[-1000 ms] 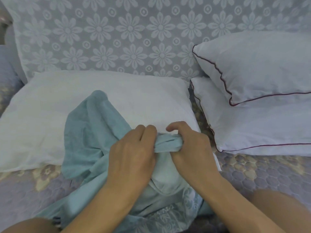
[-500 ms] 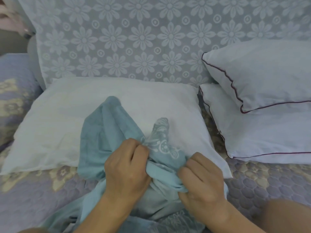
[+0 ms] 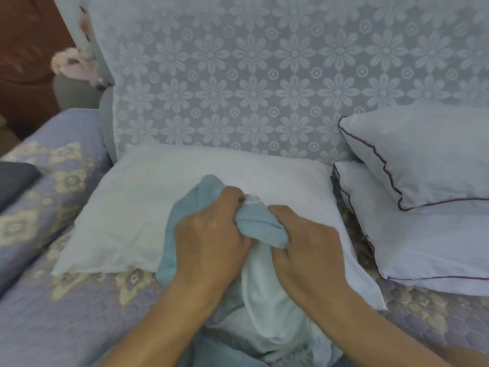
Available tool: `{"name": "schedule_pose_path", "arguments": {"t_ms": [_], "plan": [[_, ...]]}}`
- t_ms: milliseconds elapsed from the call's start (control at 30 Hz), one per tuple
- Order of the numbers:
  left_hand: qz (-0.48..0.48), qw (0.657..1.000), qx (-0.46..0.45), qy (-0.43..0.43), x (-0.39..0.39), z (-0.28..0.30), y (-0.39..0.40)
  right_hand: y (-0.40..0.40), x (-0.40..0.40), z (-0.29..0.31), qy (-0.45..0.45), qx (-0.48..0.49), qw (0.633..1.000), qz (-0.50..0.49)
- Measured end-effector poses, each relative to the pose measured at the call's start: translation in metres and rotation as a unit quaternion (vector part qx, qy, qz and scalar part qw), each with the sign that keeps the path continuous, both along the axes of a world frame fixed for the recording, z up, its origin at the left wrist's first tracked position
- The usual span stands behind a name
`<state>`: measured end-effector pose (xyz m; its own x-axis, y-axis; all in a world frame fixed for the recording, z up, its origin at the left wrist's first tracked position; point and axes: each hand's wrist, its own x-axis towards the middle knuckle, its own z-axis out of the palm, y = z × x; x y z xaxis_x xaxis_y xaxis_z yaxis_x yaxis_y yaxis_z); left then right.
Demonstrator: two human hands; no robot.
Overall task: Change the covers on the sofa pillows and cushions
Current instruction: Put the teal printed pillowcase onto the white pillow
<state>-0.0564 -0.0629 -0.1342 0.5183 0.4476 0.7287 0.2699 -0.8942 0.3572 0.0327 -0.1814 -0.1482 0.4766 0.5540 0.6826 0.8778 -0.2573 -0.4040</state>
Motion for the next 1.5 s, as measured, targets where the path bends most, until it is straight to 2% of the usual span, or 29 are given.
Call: {"name": "schedule_pose_path", "arguments": {"t_ms": [100,167,233,267,300,367,400,433,500,533,567,633,667,700,733,800,900,933,1033,1100,1167,1200,1267,1300,1333,1367,1433,1467,1500], "plan": [[0.092,0.994,0.057,-0.003,-0.013,0.076,0.04,0.05,0.008,0.075,-0.046,-0.002,0.999,-0.001],[0.166,0.981,0.091,0.038,-0.04,0.122,0.068,0.09,-0.002,0.117,-0.064,0.009,0.998,0.027],[0.232,0.96,0.08,0.133,-0.067,0.148,0.087,0.127,-0.023,0.132,-0.06,-0.044,0.995,0.068],[0.272,0.937,0.047,0.214,-0.088,0.16,0.096,0.149,-0.041,0.137,-0.029,-0.102,0.988,0.109],[0.31,0.898,0.009,0.31,-0.109,0.171,0.108,0.165,-0.062,0.142,0.021,-0.181,0.97,0.158],[0.348,0.815,-0.036,0.462,-0.155,0.2,0.117,0.183,-0.105,0.16,0.119,-0.279,0.907,0.293],[0.359,0.792,-0.032,0.492,-0.176,0.22,0.118,0.186,-0.123,0.174,0.184,-0.285,0.865,0.369],[0.37,0.785,-0.014,0.497,-0.193,0.242,0.117,0.184,-0.135,0.192,0.264,-0.281,0.811,0.441],[0.391,0.795,0.032,0.462,-0.213,0.286,0.108,0.177,-0.144,0.226,0.396,-0.255,0.7,0.537],[0.39,0.812,0.046,0.431,-0.215,0.302,0.105,0.175,-0.143,0.24,0.416,-0.242,0.684,0.548],[0.385,0.838,0.047,0.383,-0.214,0.308,0.106,0.176,-0.141,0.25,0.398,-0.223,0.718,0.526],[0.373,0.884,0.026,0.281,-0.207,0.287,0.115,0.182,-0.134,0.256,0.284,-0.163,0.855,0.402],[0.363,0.9,0.019,0.239,-0.201,0.261,0.12,0.183,-0.132,0.25,0.209,-0.15,0.909,0.328],[0.346,0.914,0.017,0.211,-0.193,0.23,0.124,0.182,-0.128,0.239,0.139,-0.166,0.94,0.264],[0.321,0.927,0.018,0.193,-0.185,0.196,0.124,0.177,-0.123,0.221,0.088,-0.205,0.95,0.219],[0.247,0.953,0.011,0.174,-0.166,0.141,0.118,0.156,-0.108,0.176,0.047,-0.311,0.929,0.193],[0.11,0.966,-0.066,0.227,-0.145,0.072,0.103,0.118,-0.08,0.118,0.078,-0.45,0.863,0.214],[0.081,0.958,-0.097,0.256,-0.139,0.053,0.099,0.112,-0.073,0.102,0.096,-0.471,0.85,0.214],[0.064,0.928,-0.218,0.297,-0.139,0.004,0.102,0.119,-0.064,0.048,0.117,-0.487,0.846,0.181],[0.081,0.908,-0.283,0.298,-0.153,-0.021,0.111,0.134,-0.069,0.012,0.116,-0.529,0.816,0.2],[0.085,0.893,-0.335,0.288,-0.173,-0.041,0.121,0.154,-0.076,0.002,0.144,-0.546,0.78,0.268],[0.083,0.885,-0.36,0.283,-0.182,-0.047,0.127,0.168,-0.082,0.01,0.189,-0.502,0.793,0.288],[0.072,0.872,-0.386,0.291,-0.193,-0.047,0.141,0.21,-0.082,0.026,0.277,-0.336,0.86,0.267],[0.068,0.868,-0.394,0.294,-0.197,-0.045,0.147,0.235,-0.077,0.026,0.262,-0.295,0.886,0.242],[0.063,0.866,-0.401,0.293,-0.201,-0.041,0.152,0.259,-0.077,0.023,0.188,-0.327,0.901,0.212],[0.059,0.862,-0.407,0.297,-0.205,-0.04,0.158,0.277,-0.08,0.011,0.087,-0.41,0.892,0.171],[0.056,0.849,-0.413,0.323,-0.213,-0.044,0.164,0.299,-0.089,-0.042,-0.032,-0.555,0.825,0.096],[0.06,0.841,-0.414,0.342,-0.218,-0.048,0.165,0.298,-0.095,-0.068,-0.076,-0.577,0.811,0.063],[0.067,0.835,-0.413,0.358,-0.221,-0.052,0.166,0.294,-0.094,-0.091,-0.123,-0.568,0.813,0.04]]}}
